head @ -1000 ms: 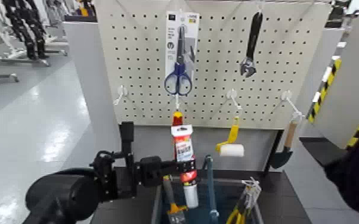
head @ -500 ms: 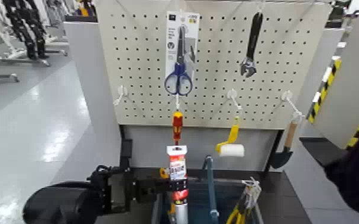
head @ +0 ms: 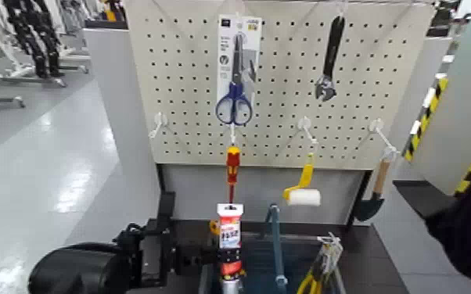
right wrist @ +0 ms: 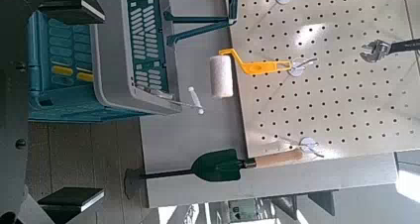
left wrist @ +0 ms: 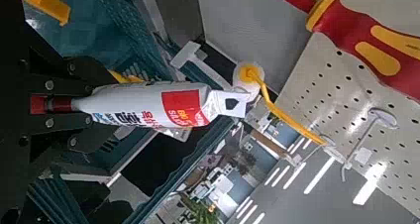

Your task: Put the red glue tube into the crate.

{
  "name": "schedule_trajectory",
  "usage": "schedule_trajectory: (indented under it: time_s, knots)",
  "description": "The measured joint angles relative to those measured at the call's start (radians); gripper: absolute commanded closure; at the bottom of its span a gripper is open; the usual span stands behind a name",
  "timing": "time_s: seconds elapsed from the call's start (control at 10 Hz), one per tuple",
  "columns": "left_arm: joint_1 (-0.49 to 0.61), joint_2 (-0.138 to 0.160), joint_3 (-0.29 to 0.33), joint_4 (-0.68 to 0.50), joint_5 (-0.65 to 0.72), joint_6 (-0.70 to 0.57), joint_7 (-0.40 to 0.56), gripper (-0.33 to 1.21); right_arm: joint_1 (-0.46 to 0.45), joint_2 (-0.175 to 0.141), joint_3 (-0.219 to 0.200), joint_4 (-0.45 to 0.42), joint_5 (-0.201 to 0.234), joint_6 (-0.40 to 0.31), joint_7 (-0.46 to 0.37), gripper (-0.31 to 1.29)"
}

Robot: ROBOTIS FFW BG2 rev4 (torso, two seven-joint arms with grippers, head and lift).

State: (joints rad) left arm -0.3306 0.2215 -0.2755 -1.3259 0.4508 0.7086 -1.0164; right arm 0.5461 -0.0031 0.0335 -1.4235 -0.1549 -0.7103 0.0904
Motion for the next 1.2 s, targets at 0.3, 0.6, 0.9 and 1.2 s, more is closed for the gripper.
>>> schedule_trajectory:
  time_s: [0.3,0.6,0.9,1.2]
  knots:
    - [-0.004,-0.007,0.007,0.0,-0.024,0.002,-0.003,-0.03,0.0,0.0,-0.001,0.002,-0.003,-0.003,0.0,0.08]
    - [-0.005,-0.012,0.013,-0.009,-0.03,-0.001,0.0,-0.03,-0.001,0.0,-0.001,0.007,-0.006,-0.008,0.0,0.08]
    - [-0.005,-0.014,0.017,-0.02,-0.034,-0.011,0.001,-0.02,-0.002,0.0,0.0,0.008,-0.006,-0.009,0.0,0.08]
    - [0.015,-0.018,0.034,-0.142,-0.151,-0.038,0.042,0.0,-0.002,0.0,0.001,0.006,-0.006,-0.009,0.0,0.08]
